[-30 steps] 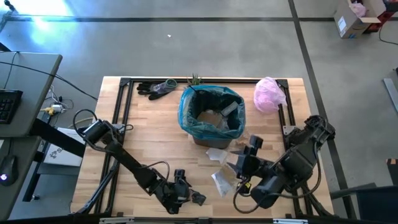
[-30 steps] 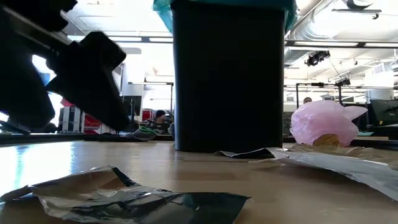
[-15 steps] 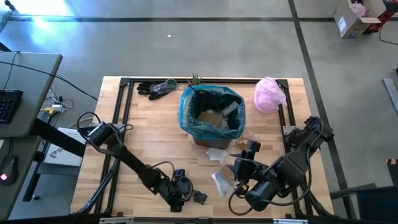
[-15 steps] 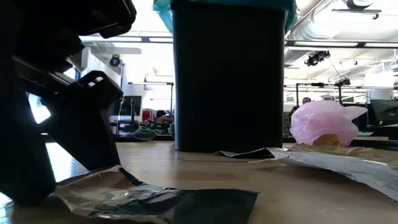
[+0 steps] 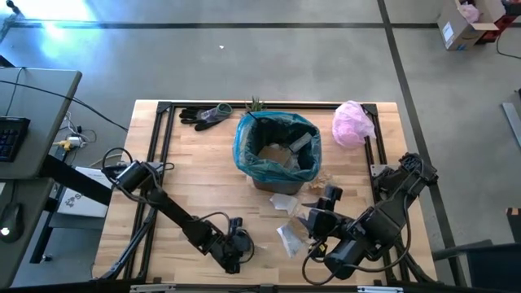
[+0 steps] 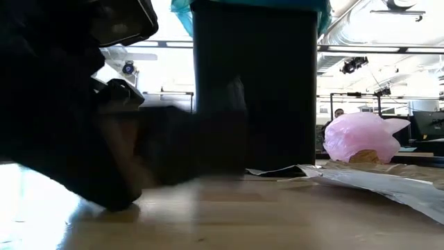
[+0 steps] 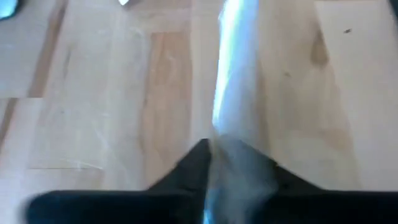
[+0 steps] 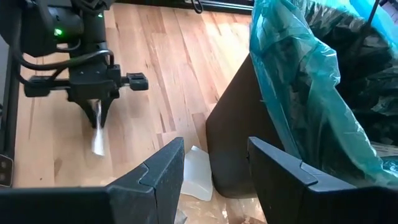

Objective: Place trash/remove bag and relplace
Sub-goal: Put the black paper into the trash bin

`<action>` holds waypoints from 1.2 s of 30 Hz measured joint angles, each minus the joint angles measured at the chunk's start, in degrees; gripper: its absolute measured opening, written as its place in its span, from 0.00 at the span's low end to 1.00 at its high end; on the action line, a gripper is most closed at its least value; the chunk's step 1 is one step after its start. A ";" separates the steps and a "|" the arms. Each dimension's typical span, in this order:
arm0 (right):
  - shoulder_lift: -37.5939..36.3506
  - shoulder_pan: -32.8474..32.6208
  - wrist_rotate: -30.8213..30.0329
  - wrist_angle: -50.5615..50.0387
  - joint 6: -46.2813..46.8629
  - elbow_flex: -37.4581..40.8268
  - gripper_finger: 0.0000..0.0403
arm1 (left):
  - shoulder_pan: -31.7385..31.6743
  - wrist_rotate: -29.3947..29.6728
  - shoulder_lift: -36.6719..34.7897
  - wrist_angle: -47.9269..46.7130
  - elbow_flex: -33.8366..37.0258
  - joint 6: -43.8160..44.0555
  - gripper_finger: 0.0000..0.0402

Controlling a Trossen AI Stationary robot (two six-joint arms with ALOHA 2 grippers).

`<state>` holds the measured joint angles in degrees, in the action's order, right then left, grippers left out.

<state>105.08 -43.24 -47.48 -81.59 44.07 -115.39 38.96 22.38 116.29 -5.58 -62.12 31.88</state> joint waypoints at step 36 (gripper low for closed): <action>3.36 -12.09 2.19 1.78 18.24 -0.04 0.40 | -11.58 22.75 -27.99 -17.51 -21.61 -38.21 0.00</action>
<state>108.44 -55.33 -45.30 -79.81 62.31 -115.44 27.38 45.13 88.30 -23.10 -83.74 -6.33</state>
